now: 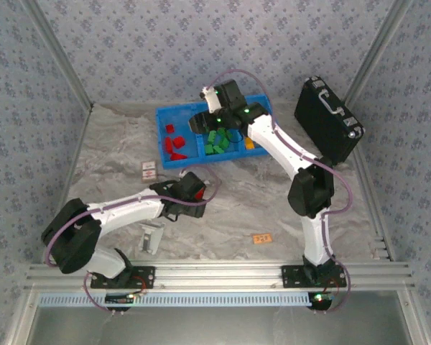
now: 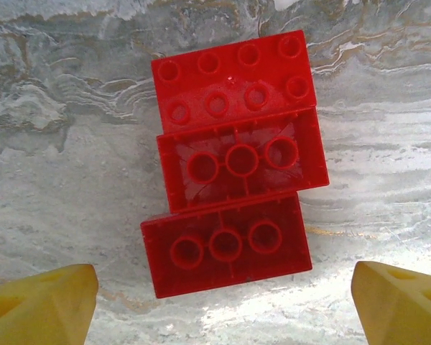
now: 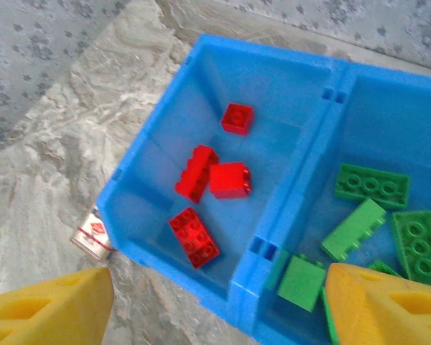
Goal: Sort the legos into containers by color
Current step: Pick up the lego from the center of the table.
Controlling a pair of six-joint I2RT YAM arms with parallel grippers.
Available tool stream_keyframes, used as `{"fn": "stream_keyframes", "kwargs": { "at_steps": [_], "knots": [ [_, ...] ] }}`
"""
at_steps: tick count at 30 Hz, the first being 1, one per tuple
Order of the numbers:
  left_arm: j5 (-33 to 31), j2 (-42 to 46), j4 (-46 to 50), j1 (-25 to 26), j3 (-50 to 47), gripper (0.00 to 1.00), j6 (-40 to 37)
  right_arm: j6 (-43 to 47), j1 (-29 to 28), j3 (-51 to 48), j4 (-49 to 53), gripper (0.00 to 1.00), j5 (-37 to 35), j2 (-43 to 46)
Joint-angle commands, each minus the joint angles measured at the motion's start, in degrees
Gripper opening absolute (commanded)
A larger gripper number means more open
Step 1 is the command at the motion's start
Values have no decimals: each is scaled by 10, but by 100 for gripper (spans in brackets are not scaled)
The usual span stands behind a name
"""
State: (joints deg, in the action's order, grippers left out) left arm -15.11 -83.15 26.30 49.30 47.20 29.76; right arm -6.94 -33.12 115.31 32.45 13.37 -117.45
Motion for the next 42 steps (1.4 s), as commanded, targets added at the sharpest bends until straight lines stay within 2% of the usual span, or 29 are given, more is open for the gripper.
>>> {"fn": "stream_keyframes", "kwargs": {
  "at_steps": [1,5,12,18,27,35,42],
  "knots": [
    [-23,-24,0,4,28,96,22,13,14,-25,17,79,0,29],
    [-26,-47,-4,5,32,100,36,11,24,-57,10,79,-4,48],
    [-23,-89,-9,9,41,98,53,5,38,-63,6,79,-6,46],
    [-58,-94,3,8,32,92,80,6,45,-60,6,79,-8,35],
    [-56,-108,-8,8,19,84,97,3,50,-57,4,79,-10,18],
    [-40,-111,-11,7,10,61,99,2,54,-65,3,78,-11,16],
    [-52,-49,25,7,8,61,92,4,50,-81,10,78,-30,35]
  ]
}}
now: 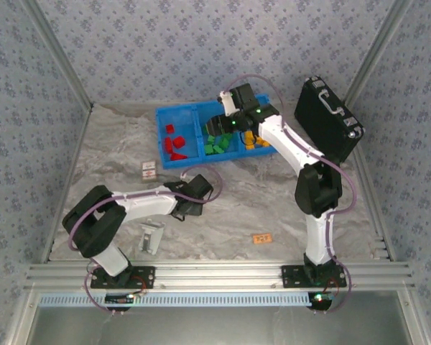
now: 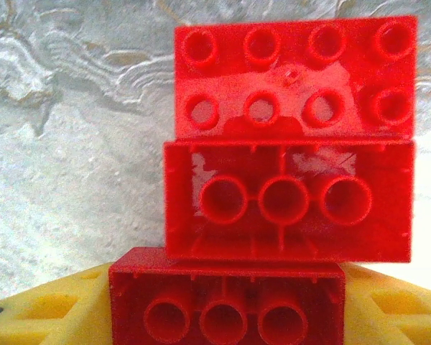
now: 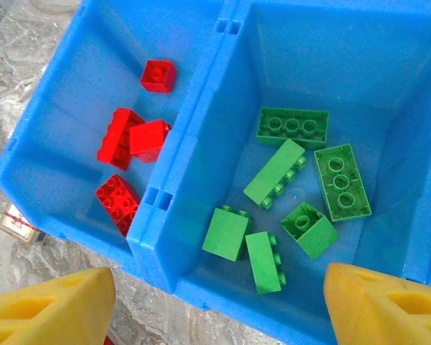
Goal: Sort the legos into containers by color
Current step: Pick up the lego from the center of the table, then place the lego in the container.
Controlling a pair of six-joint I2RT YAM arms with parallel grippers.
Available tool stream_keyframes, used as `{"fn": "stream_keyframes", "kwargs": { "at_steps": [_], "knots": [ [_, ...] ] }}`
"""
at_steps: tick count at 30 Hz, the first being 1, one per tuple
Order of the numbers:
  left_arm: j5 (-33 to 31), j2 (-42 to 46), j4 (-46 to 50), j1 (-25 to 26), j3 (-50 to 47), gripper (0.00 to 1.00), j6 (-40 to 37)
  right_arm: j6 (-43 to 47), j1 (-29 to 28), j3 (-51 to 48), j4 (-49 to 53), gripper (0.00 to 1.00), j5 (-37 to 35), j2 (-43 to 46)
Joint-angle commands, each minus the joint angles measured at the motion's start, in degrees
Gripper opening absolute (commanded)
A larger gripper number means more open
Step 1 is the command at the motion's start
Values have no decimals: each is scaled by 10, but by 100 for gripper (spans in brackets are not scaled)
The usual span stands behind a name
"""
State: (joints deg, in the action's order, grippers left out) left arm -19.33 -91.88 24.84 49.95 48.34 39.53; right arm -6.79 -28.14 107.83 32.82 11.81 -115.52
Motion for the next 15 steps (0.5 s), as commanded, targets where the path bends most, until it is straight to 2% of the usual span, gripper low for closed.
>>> {"fn": "stream_keyframes", "kwargs": {
  "at_steps": [1,4,9,15],
  "knots": [
    [-15,53,49,1,2,61,-12,3,0,-8,6,78,-17,18],
    [-41,101,77,-1,29,61,-47,0,0,-12,11,78,-23,20],
    [-41,151,77,-49,78,61,-103,-1,-7,-23,34,77,-21,31],
    [-46,127,5,-121,116,61,-175,-24,-26,-158,-20,77,-53,115]
  ]
}}
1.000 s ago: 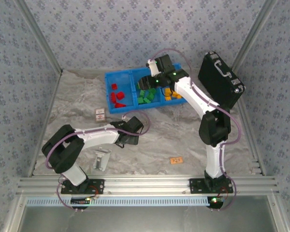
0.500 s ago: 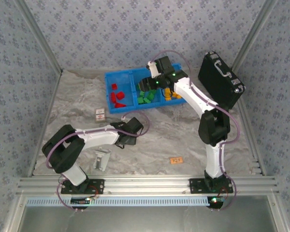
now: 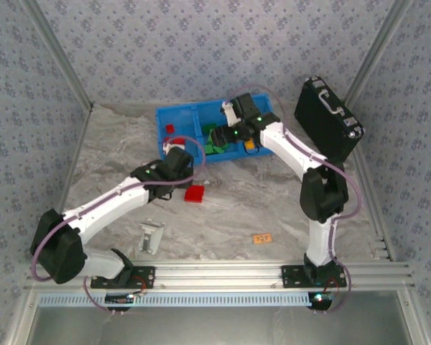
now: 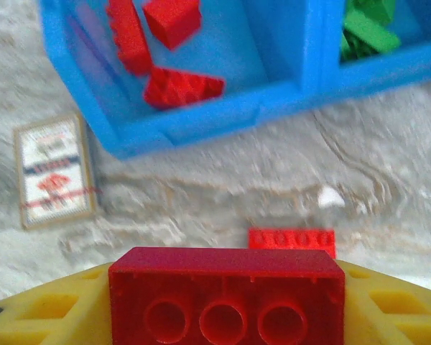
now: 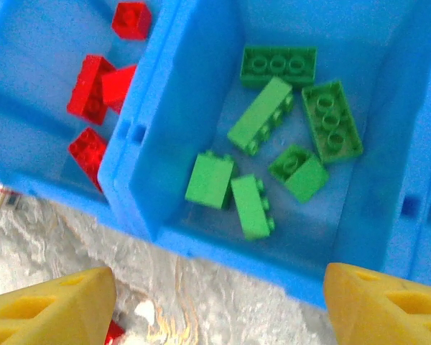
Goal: Sort the legos into containers by color
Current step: Place the lego in the container.
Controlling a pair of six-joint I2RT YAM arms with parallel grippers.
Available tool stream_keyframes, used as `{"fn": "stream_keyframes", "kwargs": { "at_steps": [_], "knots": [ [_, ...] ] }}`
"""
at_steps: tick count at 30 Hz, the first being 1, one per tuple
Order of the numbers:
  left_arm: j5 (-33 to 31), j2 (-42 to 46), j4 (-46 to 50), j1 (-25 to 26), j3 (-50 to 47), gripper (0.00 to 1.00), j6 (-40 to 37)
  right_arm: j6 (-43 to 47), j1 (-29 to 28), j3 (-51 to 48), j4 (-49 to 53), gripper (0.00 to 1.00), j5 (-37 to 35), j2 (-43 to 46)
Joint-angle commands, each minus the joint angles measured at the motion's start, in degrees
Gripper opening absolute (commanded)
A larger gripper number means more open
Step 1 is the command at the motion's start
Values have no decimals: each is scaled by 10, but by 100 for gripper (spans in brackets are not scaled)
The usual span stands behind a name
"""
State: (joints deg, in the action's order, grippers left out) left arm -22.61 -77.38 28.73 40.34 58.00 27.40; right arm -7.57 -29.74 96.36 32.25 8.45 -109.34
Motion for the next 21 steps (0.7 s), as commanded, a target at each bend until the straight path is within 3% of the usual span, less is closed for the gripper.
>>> {"fn": "stream_keyframes", "kwargs": {
  "at_steps": [1,8,14,21],
  "knots": [
    [-11,-34,-50,-37,29,61,-62,-18,-18,-65,-17,78,-30,68],
    [21,-172,-141,-89,108,62,-87,-52,-70,-185,-21,79,-67,164],
    [17,-280,-174,-100,176,63,-97,-111,-130,-243,-44,80,-37,193],
    [32,-320,-186,-118,222,79,-87,-159,-246,-340,-144,83,-75,230]
  ]
}}
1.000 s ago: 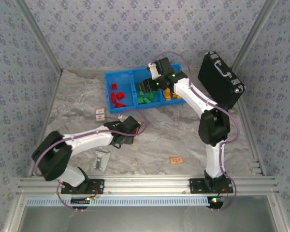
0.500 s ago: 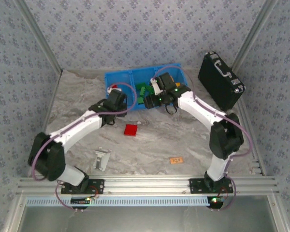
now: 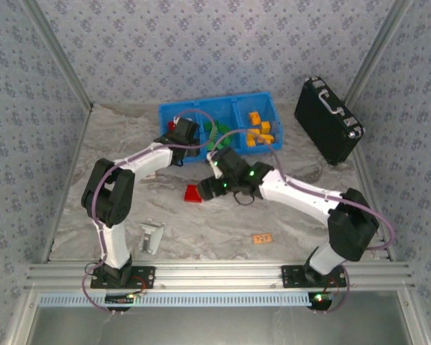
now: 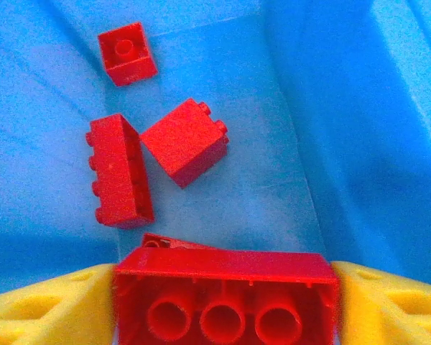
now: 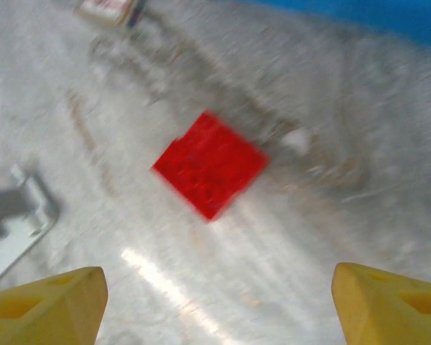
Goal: Sort the legos into containers by color
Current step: Place the lego in the container, then pick up the lego from the center of the table.
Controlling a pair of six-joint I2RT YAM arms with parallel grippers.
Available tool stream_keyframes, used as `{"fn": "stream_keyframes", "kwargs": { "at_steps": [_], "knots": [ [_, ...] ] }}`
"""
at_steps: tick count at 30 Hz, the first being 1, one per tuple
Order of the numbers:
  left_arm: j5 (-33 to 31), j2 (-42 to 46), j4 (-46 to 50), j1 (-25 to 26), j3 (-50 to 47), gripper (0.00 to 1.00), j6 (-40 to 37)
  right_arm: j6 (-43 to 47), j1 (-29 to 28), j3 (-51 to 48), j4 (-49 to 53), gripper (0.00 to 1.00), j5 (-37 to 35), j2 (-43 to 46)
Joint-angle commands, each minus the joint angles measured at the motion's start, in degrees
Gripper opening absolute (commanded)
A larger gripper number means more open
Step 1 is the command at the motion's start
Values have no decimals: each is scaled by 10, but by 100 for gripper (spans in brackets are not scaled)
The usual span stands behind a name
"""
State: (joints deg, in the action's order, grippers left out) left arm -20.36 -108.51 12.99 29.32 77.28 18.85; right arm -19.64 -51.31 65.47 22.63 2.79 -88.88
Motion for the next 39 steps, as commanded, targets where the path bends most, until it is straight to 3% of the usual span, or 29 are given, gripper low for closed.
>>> {"fn": "stream_keyframes", "kwargs": {
  "at_steps": [1,8,16,25,29,39],
  "knots": [
    [10,-9,-26,-8,35,80,-9,-49,-39,-40,-54,83,-22,27],
    [24,42,-26,-17,37,87,-43,-87,-63,-27,-48,82,-58,-22],
    [31,239,-4,-35,-14,88,-66,-127,-57,112,-14,83,-93,-150],
    [28,459,93,-45,-74,93,-97,-208,-36,229,44,95,-87,-255],
    [5,545,106,-50,-116,96,-114,-231,-35,269,108,99,-118,-278],
    [2,654,154,-57,-186,100,-154,-326,-36,359,198,99,-131,-358]
  ]
}}
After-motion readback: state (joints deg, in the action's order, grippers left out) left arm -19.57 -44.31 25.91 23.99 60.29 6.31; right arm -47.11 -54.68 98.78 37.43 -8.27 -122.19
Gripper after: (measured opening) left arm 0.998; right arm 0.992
